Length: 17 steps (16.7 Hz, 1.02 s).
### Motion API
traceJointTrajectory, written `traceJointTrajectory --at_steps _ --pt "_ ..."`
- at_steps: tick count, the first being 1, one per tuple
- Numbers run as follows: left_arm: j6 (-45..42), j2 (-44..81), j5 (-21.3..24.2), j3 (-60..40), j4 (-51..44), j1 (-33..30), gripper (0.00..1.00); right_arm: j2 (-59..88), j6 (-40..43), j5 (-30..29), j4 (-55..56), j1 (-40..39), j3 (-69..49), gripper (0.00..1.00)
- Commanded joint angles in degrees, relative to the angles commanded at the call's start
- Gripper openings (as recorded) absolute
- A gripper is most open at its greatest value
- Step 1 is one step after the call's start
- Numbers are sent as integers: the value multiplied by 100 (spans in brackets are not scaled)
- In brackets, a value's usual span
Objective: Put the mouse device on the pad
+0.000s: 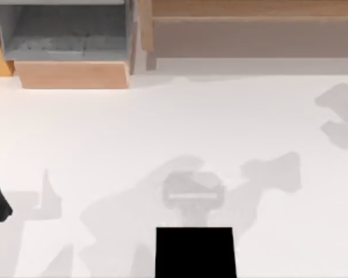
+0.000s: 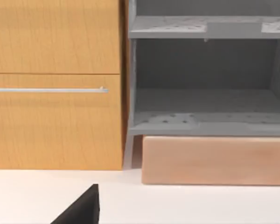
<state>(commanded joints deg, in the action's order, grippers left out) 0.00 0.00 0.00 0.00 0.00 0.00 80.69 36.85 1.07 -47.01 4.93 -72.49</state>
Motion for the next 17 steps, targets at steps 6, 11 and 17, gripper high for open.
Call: traceJointTrajectory --at_steps 6,11,17 --pt "0 0 0 0 0 0 100 3115 1366 -260 -1683 165 -2456 100" --pt "0 0 0 0 0 0 100 4896 2249 -199 -2820 285 -4233 100" --pt "0 0 0 0 0 0 100 5358 2555 -166 -2992 326 -4877 100"
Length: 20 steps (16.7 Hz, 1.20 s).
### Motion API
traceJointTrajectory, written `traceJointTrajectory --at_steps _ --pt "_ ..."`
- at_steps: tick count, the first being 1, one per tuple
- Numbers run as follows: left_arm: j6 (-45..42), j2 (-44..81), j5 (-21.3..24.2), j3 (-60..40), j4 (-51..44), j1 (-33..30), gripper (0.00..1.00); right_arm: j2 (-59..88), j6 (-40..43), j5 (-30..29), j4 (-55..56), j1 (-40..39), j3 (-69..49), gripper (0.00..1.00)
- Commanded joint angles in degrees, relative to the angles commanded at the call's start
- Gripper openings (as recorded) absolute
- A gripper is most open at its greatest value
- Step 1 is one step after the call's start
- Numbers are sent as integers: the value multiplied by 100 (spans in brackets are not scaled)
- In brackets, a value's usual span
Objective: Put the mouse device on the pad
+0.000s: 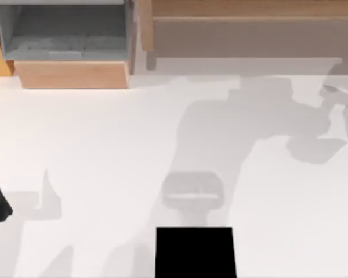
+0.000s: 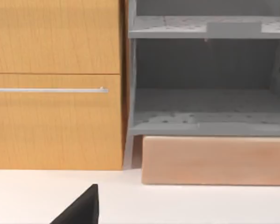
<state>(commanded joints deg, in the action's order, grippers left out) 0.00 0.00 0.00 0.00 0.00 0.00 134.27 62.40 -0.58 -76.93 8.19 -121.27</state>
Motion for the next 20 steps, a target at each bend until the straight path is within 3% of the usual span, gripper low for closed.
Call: traceJointTrajectory --at_steps 5,13,18,20 --pt "0 0 0 0 0 0 100 13 -13 -2 102 -25 101 100" --pt "0 0 0 0 0 0 100 398 -7 -5 1849 -1 1427 100" --pt "0 0 0 0 0 0 100 437 -8 -5 1967 -3 1531 100" --pt "0 0 0 0 0 0 100 437 -8 -5 1967 -3 1531 85"
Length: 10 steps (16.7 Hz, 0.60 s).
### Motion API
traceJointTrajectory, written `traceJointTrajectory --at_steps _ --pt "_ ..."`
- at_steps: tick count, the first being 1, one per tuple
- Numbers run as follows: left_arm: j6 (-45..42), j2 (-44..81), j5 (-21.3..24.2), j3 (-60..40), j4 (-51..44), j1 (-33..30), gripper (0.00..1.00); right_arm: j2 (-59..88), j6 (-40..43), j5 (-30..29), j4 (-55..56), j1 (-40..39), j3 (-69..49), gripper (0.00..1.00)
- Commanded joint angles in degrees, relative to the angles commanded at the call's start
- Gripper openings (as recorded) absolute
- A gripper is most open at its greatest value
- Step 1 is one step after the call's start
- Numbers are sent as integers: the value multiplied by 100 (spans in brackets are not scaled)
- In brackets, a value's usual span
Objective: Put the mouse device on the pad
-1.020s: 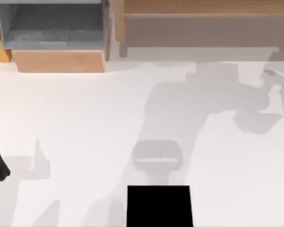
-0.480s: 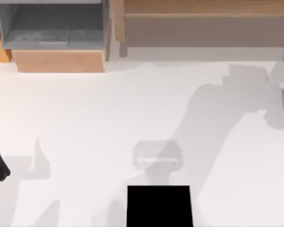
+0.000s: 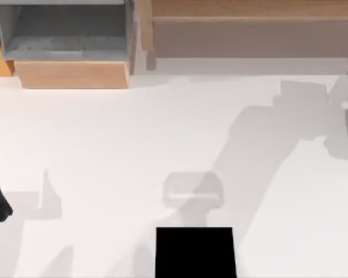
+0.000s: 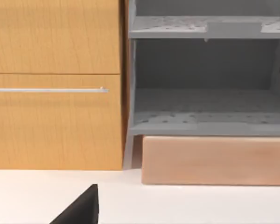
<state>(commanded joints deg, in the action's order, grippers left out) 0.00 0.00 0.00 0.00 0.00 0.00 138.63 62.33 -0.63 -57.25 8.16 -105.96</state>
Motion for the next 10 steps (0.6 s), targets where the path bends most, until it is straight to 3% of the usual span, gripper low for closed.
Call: traceJointTrajectory --at_steps 10 --pt "0 0 0 0 0 0 100 0 0 0 0 0 0 10"
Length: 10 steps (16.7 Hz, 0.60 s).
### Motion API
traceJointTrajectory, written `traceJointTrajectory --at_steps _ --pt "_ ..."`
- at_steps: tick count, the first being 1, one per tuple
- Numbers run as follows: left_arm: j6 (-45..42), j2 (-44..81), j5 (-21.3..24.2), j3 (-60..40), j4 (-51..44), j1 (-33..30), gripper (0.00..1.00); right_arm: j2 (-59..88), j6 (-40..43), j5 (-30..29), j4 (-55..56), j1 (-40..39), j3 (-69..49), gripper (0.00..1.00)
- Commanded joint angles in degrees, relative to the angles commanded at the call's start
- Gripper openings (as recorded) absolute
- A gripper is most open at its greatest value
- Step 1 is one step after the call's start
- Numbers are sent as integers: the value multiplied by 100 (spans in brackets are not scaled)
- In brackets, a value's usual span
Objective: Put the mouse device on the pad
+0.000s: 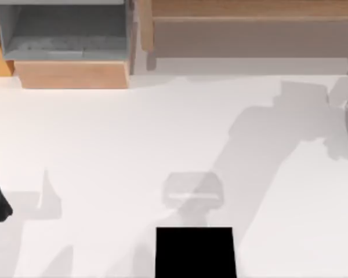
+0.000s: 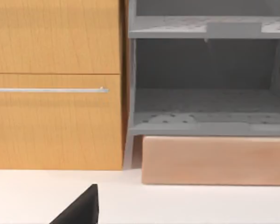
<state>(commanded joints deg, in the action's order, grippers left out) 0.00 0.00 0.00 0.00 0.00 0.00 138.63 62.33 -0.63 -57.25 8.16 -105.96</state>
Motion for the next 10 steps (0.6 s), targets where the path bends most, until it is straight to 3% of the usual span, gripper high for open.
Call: traceJointTrajectory --at_steps 2,10 --pt "0 0 0 0 0 0 100 0 0 0 0 0 0 0" --pt "0 0 0 0 0 0 100 -280 -104 71 -206 -32 -7 0"
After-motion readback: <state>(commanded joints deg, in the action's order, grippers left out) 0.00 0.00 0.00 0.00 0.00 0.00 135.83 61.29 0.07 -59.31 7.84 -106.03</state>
